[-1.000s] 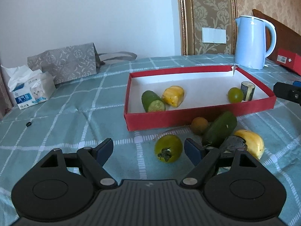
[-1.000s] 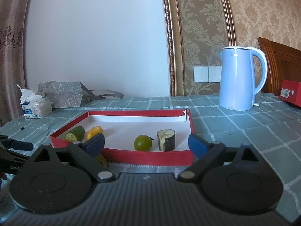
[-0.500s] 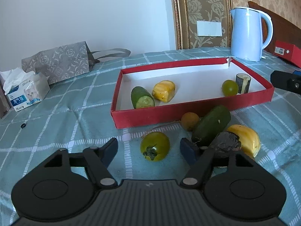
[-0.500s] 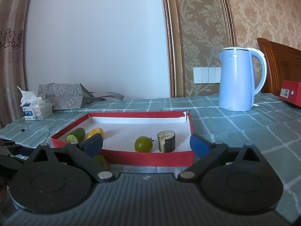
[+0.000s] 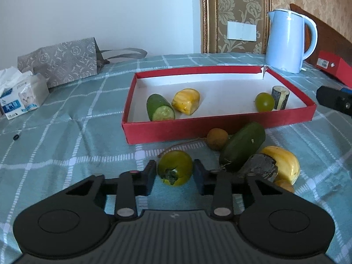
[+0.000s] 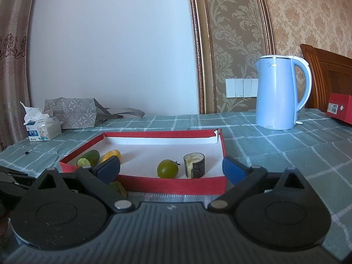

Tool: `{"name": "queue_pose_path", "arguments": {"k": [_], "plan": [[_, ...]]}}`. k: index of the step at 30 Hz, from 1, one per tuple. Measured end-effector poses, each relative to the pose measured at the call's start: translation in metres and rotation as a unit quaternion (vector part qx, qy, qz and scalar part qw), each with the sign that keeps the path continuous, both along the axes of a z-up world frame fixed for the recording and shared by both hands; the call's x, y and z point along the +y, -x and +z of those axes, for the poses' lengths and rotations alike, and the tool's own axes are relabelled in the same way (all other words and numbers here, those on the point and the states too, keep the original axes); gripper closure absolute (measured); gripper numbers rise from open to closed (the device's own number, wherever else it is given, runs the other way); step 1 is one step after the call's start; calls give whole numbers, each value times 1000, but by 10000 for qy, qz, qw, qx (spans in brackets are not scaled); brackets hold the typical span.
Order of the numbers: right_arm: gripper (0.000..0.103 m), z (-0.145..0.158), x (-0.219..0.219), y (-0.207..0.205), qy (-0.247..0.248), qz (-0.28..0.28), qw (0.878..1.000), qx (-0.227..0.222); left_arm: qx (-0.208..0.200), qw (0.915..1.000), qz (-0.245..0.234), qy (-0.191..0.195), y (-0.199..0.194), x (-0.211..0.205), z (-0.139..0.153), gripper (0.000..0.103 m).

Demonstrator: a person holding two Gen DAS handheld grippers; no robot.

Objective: Organize fruits
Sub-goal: 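Grasp the yellow pepper chunk with the right tool while the left tool lifts the green tomato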

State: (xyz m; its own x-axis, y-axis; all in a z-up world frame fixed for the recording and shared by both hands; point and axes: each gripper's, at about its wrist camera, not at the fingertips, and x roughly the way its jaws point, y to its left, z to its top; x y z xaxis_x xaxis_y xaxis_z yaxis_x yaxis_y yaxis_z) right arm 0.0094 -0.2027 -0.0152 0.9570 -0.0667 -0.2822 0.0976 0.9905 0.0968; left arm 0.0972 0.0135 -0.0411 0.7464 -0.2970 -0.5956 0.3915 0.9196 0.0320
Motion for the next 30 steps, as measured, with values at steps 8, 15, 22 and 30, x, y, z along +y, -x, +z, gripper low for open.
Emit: {"name": "queue_pose_path", "arguments": {"k": [8,15,22,30], "plan": [[4,0,-1,-1,-7,-24,10000,2,-226,9994,258,59,2,6,5,71],[4,-3,-3,-4,35,-91,9999,103,-188,9983,515,206,-3,19,8,71],[12,-8,4,4,128,192,9984,509,-233,9976,602,264,-2,24,10,71],[26,-11,40,14,512,738,9930,771,-255,9971,612,377,0,28,13,71]]}}
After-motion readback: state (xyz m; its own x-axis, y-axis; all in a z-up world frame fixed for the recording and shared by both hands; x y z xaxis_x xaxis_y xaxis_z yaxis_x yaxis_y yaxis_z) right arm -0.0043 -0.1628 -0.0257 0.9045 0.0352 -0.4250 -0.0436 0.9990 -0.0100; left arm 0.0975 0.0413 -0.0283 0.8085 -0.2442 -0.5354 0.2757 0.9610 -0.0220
